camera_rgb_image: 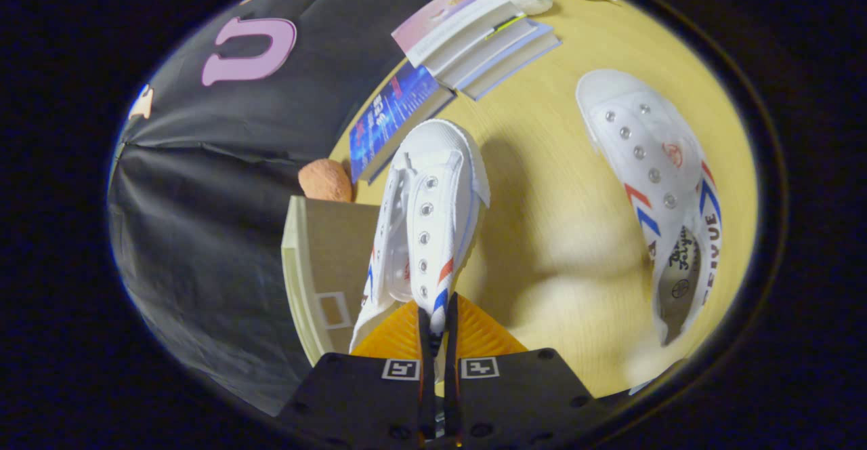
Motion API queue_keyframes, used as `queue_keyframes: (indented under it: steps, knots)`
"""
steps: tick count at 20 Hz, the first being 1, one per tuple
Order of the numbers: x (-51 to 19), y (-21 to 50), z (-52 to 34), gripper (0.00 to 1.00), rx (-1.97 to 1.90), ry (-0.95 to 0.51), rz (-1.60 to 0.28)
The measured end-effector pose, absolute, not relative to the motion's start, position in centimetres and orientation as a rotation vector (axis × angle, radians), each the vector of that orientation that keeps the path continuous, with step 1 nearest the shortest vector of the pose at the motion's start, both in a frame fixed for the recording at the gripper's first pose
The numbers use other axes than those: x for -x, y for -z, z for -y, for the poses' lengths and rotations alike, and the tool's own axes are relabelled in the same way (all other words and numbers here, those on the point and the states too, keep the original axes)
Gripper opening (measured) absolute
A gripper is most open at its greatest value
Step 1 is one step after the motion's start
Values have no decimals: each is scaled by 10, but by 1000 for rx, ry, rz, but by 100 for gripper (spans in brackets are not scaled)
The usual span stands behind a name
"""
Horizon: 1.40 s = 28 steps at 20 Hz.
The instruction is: Open the storage box then place both shoes into the box .Put the left shoe in first, then the right shoe, with the right side of both shoes facing outward in a uniform manner.
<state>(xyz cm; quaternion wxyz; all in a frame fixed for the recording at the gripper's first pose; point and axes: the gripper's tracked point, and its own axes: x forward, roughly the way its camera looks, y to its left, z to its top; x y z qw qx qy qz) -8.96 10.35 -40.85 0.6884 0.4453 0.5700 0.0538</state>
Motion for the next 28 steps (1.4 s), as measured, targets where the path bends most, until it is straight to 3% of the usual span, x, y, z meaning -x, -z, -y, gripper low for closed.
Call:
queue_keyframes:
  steps: [5, 12, 19, 28]
  knots:
    - [60, 337, -94, 7, -935, -189, -1132]
    - [51, 266, -164, 8, -887, -410, -1061]
    - [86, 302, -262, 8, -757, -548, -1221]
    - [103, 340, -321, 8, -771, -555, -1402]
